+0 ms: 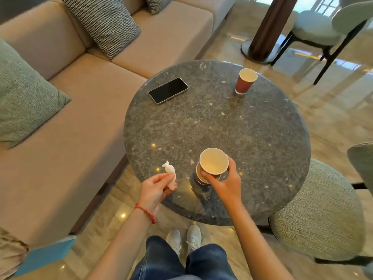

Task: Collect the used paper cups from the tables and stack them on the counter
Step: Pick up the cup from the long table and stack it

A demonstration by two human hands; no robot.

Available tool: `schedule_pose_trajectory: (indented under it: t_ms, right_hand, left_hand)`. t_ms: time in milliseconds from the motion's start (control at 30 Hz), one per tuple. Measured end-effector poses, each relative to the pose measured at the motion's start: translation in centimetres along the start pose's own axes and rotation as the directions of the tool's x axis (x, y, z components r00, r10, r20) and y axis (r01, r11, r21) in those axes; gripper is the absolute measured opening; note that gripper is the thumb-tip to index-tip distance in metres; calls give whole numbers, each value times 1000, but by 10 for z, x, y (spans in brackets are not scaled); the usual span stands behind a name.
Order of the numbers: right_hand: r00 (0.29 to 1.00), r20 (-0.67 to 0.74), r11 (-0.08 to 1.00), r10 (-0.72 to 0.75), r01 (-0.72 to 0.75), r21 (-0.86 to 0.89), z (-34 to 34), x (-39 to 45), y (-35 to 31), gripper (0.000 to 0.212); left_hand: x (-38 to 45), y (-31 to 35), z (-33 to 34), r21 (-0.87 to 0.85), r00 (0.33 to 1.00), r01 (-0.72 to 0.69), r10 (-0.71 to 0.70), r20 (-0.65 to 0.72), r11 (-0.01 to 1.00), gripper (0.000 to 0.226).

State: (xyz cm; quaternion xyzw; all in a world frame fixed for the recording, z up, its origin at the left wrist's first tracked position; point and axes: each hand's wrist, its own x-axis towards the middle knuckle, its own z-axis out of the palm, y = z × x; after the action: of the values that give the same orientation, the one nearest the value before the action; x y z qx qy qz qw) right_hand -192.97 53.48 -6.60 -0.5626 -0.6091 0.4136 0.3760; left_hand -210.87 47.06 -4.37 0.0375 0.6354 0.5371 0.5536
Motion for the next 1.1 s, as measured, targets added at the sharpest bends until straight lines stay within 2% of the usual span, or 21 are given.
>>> schedule_pose_trajectory:
  t_ms: [200,333,433,567,733,933,1100]
  right_hand:
    - [996,67,998,58,-57,-22,8,-9,21,77]
    - [988,101,993,118,-119,2,11,-15,34,90]
    - [984,110,990,143,-143,-14,14,-18,38,86]
    - [988,58,990,141,-140,-10,17,-19,33,75]
    - [991,17,991,132,-132,28,7,-25,23,74]
    - [984,-79,986,161,-156,62,-21,-48,19,72]
    - [948,-212,968,237,-212,138,-50,-83,26,67]
  left_hand:
    - [2,-1,-1,12,1000,6,-6,-10,1000,4]
    - [2,-4,0,10,1000,16,-16,-25,1000,4]
    - [1,-5,-1,12,999,20,-20,-27,1000,3]
    - [-1,-7,-3,14,1000,12,-12,-22,1000,3]
    - [-3,-11,-4,21,1000,13,-13,-2,1000,3]
    - [-5,-22,12,88,994,19,-29,110,996,2]
    - [-12,-40,38,202,971,35,-81,226,979,3]
